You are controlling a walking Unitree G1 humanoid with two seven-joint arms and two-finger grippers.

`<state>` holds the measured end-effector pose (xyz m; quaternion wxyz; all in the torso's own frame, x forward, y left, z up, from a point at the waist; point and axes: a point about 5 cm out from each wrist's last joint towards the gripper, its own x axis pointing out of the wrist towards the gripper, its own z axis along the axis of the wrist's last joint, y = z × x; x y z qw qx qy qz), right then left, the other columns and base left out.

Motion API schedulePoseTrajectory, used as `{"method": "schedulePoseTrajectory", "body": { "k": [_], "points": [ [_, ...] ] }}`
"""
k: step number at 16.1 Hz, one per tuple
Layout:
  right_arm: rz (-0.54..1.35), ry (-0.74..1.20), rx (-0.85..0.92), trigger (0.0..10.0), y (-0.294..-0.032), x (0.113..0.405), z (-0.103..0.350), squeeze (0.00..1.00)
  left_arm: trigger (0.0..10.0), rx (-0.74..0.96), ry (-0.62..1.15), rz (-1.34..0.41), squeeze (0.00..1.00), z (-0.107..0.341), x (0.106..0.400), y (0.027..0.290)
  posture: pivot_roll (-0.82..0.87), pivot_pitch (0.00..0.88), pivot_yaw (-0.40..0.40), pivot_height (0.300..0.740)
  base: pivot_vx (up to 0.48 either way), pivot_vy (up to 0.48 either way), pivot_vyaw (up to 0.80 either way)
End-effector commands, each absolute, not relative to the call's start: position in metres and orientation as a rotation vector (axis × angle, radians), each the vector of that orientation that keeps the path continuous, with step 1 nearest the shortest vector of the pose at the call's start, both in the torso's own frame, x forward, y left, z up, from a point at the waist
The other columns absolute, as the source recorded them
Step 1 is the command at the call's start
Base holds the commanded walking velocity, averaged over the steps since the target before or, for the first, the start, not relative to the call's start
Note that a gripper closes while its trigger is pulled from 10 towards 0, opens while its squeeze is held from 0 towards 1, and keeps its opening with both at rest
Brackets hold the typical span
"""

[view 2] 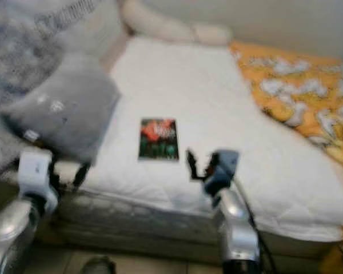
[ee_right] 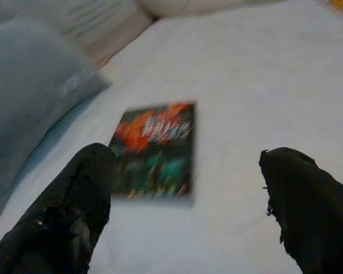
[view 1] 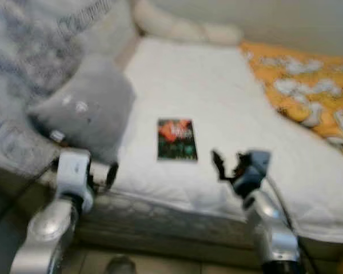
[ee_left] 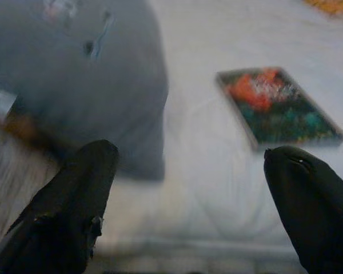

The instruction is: Clean up the room

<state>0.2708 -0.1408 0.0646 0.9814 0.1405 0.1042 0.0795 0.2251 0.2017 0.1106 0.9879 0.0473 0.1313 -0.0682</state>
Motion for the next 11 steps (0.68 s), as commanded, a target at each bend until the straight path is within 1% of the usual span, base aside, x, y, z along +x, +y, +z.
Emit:
{"method": "schedulePoseTrajectory", "body": {
  "k": [1,3,6,7,8,11],
  "points": [
    [0.142,0.204,0.265,10.0,-0.145,0.271,0.068,0.00,10.0,0.100,0.223,-0.156,0.10,0.120,0.230,0.196,0.18,0.000,-0.094,0.740,0.000,-0.379,0.00],
    [0.144,0.212,0.287,10.0,-0.141,0.265,0.070,0.00,10.0,0.100,0.229,-0.138,0.10,0.118,0.231,0.200,0.15,0.000,-0.079,0.740,0.000,-0.377,0.00],
    [0.111,0.208,0.227,10.0,-0.154,0.262,0.068,0.00,10.0,0.095,0.237,-0.136,0.10,0.115,0.232,0.198,0.14,0.000,-0.061,0.740,0.000,-0.377,0.00],
    [0.091,0.207,0.235,10.0,-0.157,0.263,0.068,0.00,10.0,0.098,0.235,-0.140,0.10,0.115,0.234,0.197,0.14,0.000,-0.055,0.740,0.000,-0.379,0.00],
    [0.073,0.201,0.262,10.0,-0.160,0.265,0.071,0.00,10.0,0.097,0.232,-0.146,0.10,0.116,0.235,0.195,0.15,0.000,-0.059,0.740,0.000,-0.379,0.57],
    [0.099,0.202,0.239,10.0,-0.156,0.269,0.073,0.00,10.0,0.105,0.228,-0.129,0.10,0.117,0.236,0.197,0.17,0.000,-0.074,0.740,0.000,-0.379,0.70]
  ]
}}
